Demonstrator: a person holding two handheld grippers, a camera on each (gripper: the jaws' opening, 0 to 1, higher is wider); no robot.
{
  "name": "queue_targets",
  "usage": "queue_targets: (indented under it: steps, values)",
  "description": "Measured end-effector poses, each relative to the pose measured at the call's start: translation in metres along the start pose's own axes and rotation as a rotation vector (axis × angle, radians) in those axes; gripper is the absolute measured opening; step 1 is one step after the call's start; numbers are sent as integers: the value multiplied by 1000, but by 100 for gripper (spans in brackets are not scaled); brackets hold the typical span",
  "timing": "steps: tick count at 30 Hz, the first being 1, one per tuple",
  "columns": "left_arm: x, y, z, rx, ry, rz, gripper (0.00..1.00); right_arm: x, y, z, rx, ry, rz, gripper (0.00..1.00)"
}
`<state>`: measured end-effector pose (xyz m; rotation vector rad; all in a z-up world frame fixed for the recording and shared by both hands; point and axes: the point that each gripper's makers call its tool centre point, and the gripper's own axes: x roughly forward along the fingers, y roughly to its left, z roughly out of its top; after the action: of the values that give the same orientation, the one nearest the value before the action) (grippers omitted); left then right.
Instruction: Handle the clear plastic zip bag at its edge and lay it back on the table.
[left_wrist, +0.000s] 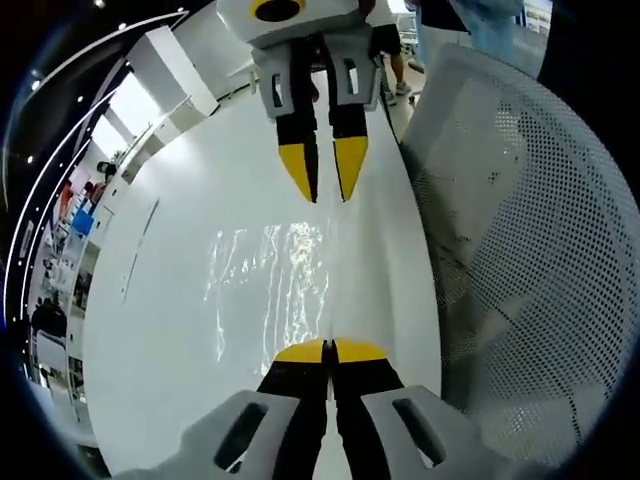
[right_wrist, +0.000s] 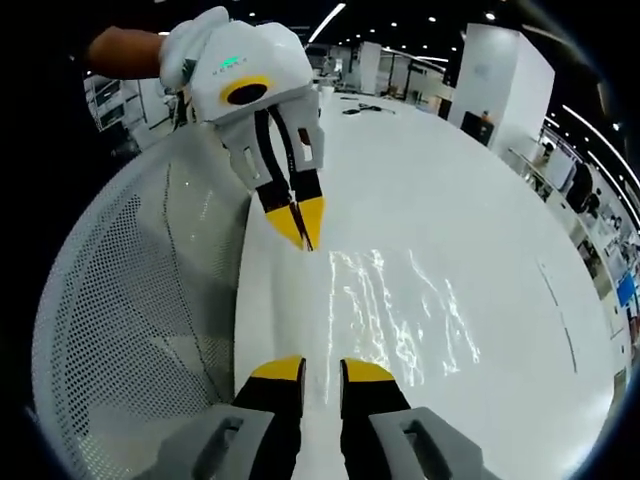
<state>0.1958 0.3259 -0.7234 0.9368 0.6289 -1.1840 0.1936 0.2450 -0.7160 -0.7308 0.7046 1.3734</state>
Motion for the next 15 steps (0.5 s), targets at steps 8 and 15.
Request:
queue_targets:
  steps: [8,15]
  values:
    - [1,-3,1,13,2,-1,0,4,-5,6,15,-13,-7,10]
    - [0,-2,3,17,-6,4,0,11,-6,7,15,1,1,9]
